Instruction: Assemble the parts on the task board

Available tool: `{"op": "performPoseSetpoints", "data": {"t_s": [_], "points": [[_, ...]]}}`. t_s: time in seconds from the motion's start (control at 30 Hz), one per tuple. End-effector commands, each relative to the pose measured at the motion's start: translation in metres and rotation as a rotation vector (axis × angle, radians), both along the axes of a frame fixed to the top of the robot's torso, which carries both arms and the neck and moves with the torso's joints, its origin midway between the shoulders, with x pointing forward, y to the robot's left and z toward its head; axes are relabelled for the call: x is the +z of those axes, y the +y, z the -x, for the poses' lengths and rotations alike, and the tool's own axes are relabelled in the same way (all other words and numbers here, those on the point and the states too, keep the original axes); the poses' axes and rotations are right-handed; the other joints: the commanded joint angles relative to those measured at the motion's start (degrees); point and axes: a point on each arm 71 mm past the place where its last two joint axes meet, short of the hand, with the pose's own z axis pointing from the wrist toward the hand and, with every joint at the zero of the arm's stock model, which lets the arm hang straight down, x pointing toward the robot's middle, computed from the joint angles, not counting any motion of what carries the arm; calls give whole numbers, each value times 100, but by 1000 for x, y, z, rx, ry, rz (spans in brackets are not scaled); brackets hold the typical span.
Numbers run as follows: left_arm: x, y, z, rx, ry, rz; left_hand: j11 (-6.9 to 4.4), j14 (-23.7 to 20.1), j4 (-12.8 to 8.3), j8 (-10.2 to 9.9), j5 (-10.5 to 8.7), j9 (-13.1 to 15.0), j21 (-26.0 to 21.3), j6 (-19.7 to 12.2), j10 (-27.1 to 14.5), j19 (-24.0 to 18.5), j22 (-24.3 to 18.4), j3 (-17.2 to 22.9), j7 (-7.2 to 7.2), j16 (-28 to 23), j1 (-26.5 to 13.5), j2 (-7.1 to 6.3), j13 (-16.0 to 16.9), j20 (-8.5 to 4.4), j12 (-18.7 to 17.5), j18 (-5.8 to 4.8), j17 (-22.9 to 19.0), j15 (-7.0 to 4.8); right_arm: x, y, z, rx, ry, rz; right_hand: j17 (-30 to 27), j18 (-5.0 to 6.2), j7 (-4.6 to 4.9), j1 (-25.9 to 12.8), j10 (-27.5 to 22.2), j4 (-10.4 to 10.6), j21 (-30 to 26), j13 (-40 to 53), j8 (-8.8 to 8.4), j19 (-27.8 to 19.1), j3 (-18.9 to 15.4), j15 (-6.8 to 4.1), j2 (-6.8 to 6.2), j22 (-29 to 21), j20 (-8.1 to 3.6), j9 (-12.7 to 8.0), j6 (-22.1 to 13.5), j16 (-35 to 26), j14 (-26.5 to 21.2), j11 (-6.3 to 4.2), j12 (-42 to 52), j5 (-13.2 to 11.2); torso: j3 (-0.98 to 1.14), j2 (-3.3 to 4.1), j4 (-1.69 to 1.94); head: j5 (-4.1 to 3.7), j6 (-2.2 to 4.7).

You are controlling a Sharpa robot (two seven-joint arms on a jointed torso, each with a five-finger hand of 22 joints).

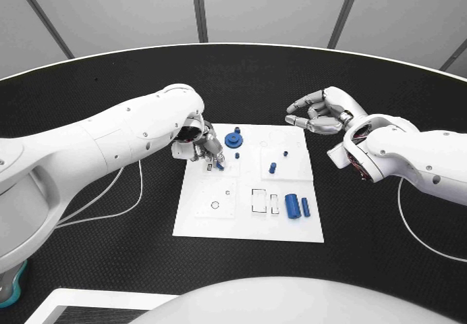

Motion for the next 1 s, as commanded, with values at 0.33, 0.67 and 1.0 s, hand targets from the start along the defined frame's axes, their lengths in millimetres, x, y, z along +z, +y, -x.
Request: {"op": "performPoseSetpoints", "data": {"t_s": [0.33, 0.67, 1.0], "points": [[-1, 3, 1, 10, 11, -39, 1, 409, -779, 36, 45, 9, -2, 24, 56, 24, 5, 811, -25, 30, -75, -6, 4, -7, 32, -10, 849, 1, 0, 0, 0, 1, 1, 0, 766, 36, -11, -20, 12, 24, -31, 795, 19, 211, -2, -26, 13, 711, -45, 7, -41, -29, 408, -27, -11, 36, 3, 4, -5, 1, 0], [-1, 3, 1, 13, 9, -38, 0, 409, -781, 38, 52, 9, -1, 27, 58, 26, 8, 814, -26, 30, -82, -10, 1, -8, 31, -11, 849, 0, 0, 0, 0, 1, 1, 0, 766, 36, -11, -20, 12, 24, -31, 795, 19, 211, -2, -26, 13, 711, -45, 7, -41, -29, 408, -27, -11, 36, 4, 3, -3, 6, 0], [-1, 3, 2, 9, 13, -41, -3, 409, -786, 41, 60, 7, -2, 31, 68, 26, 6, 816, -28, 30, -97, -25, 7, -11, 38, -10, 849, -2, 0, 1, 0, 2, 0, 0, 766, 36, -11, -20, 12, 24, -31, 795, 19, 211, -2, -26, 13, 711, -45, 7, -41, -29, 408, -27, -11, 36, 5, 5, -4, 3, 0]]}}
